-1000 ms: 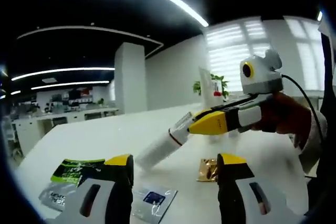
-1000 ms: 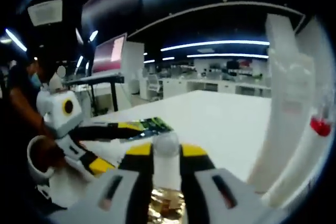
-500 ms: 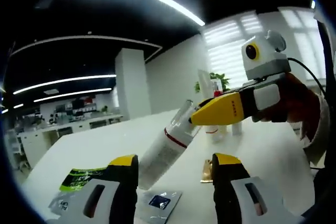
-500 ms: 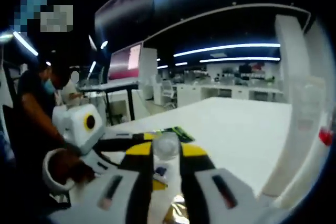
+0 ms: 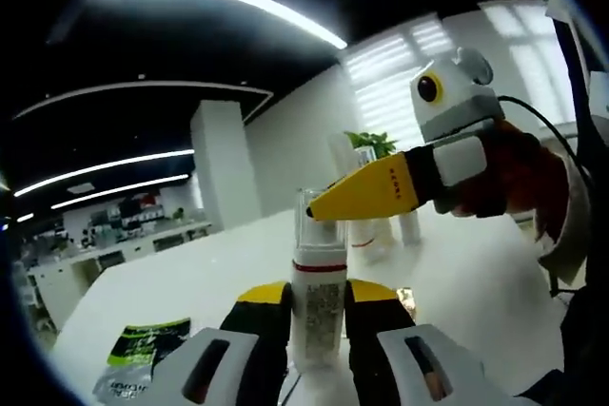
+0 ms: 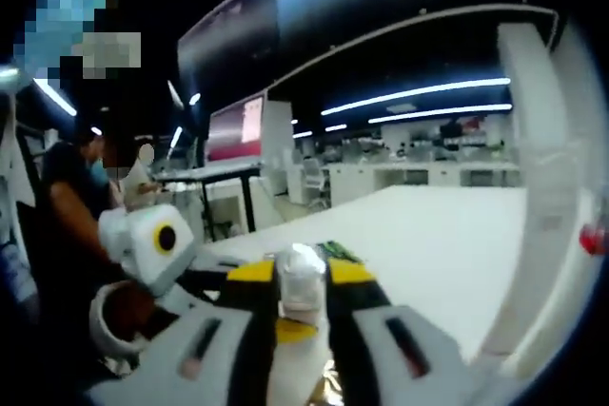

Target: Arrange the skincare products in the storage area until every visible bottle or jar stands upright without overlapping.

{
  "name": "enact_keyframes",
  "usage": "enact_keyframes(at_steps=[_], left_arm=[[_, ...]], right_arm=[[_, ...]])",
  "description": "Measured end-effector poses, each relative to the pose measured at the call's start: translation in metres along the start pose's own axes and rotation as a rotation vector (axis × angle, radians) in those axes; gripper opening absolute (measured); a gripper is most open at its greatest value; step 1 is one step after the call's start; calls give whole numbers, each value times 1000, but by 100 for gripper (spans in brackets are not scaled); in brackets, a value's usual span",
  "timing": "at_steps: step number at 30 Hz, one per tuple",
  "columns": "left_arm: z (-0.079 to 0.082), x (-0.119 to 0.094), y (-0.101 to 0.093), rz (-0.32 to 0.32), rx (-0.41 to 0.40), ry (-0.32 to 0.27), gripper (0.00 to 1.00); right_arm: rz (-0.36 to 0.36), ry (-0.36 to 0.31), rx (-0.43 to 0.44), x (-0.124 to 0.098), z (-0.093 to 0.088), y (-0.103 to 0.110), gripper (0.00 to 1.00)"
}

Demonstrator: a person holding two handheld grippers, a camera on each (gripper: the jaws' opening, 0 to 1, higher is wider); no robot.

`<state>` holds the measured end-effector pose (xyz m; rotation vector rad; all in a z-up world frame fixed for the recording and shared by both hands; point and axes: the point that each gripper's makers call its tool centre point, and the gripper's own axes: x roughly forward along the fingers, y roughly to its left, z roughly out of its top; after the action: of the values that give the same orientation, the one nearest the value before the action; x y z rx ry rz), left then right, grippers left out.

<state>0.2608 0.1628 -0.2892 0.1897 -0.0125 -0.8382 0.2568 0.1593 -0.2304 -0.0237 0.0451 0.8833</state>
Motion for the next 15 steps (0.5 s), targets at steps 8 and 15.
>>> enact_keyframes(at_steps=[8, 15], left_arm=[[5, -1, -1, -25, -58, -35, 21], [11, -3, 2, -35, -145, -72, 21]], right_arm=[[16, -34, -61, -8, 7, 2, 19], [-18, -29, -88, -27, -2, -6, 25]])
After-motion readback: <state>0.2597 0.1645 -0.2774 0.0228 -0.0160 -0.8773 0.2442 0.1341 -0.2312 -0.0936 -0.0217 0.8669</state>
